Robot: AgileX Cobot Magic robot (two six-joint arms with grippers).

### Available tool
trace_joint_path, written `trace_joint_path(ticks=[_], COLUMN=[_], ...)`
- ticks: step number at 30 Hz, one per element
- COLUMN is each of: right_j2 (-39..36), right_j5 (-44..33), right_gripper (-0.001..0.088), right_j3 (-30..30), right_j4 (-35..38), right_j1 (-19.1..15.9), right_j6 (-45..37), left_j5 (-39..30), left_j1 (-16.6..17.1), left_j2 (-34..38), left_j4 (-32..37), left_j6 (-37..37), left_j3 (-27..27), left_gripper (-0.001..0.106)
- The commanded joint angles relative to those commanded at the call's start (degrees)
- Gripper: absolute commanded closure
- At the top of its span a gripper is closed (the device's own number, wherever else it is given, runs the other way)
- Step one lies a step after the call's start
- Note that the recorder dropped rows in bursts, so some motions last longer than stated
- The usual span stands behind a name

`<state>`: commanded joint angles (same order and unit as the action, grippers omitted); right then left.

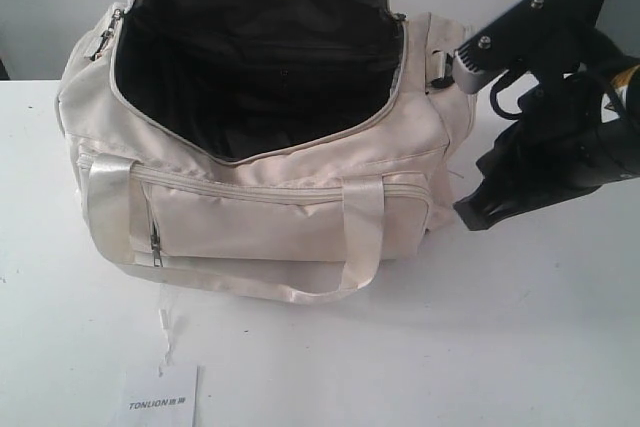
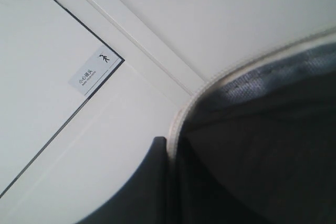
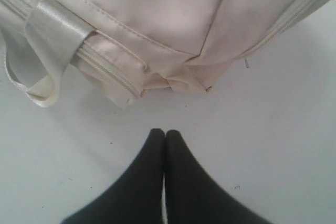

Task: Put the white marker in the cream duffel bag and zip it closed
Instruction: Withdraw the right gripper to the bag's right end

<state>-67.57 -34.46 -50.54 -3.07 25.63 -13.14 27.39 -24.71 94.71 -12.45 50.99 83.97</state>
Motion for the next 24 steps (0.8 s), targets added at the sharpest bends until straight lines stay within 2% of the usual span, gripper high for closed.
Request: trace_joint_path(ticks=[9, 24], right_j2=[0.0, 0.0], right_j5=[-2.75, -3.65], right_gripper=[0.0868, 0.0868], right_j3=[0.0, 0.0], right_j4=[3.52, 3.65], right_j1=[0.0, 0.0], right_j6=[0.0, 0.0], left_j5=[0.0, -0.95], left_j1=[0.0, 0.0], left_j2=[0.0, 0.0], left_j4=[0.0, -0.11], left_j6=[0.0, 0.0], left_j3=[0.0, 0.0], left_gripper=[0.105, 0.105])
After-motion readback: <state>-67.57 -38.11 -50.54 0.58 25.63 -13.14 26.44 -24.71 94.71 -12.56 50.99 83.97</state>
